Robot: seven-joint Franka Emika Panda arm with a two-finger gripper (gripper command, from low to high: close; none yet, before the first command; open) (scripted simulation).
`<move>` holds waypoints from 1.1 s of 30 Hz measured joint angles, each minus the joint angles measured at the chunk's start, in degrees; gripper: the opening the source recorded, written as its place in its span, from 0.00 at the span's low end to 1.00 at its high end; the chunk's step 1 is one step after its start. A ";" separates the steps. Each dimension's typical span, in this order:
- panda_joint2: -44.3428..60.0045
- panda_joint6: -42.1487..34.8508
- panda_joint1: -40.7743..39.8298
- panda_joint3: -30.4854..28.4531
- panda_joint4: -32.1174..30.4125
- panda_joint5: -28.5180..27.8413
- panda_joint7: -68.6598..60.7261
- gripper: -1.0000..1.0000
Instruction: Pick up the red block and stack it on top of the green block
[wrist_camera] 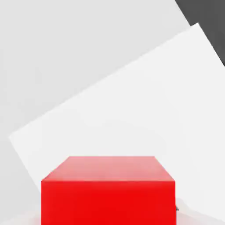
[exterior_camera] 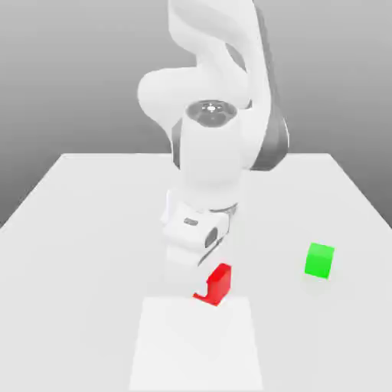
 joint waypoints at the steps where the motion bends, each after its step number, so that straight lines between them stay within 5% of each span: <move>1: -0.46 -0.26 1.07 0.62 -0.20 0.69 0.77 0.00; 27: -12.12 -5.88 20.57 24.48 -5.71 5.61 30.04 0.00; 33: -2.89 3.07 18.54 26.90 -5.57 0.50 34.91 0.00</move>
